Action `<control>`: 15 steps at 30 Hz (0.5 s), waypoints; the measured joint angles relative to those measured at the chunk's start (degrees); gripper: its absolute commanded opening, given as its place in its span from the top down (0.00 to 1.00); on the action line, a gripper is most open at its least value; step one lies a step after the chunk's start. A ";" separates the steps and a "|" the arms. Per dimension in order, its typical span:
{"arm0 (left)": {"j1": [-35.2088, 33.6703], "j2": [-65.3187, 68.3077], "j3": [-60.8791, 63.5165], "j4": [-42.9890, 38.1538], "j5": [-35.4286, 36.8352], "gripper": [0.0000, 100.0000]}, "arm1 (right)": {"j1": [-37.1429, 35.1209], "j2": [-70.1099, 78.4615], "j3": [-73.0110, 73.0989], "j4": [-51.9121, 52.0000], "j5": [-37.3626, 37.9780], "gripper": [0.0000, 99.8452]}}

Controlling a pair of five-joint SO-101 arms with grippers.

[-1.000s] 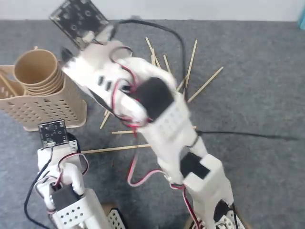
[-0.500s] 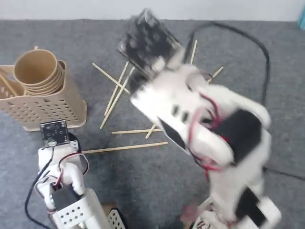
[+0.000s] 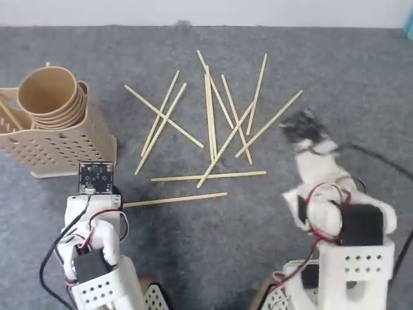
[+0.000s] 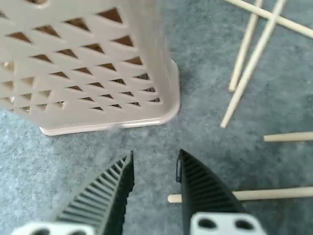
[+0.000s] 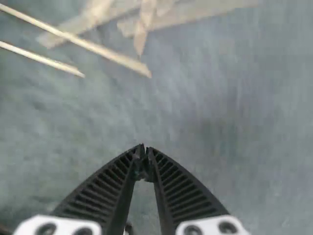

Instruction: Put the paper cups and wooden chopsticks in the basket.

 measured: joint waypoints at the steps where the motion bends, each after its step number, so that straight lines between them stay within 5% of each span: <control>1: 0.00 0.00 0.00 0.09 -0.18 0.86 | 3.87 -1.85 5.01 -2.29 0.35 0.99; 6: 2.37 2.81 -4.22 1.14 -1.49 0.86 | 18.29 -9.14 22.33 -12.57 5.98 0.99; 15: 9.41 30.07 -27.16 5.71 -5.63 0.86 | 20.48 -14.59 38.33 -23.38 1.49 0.99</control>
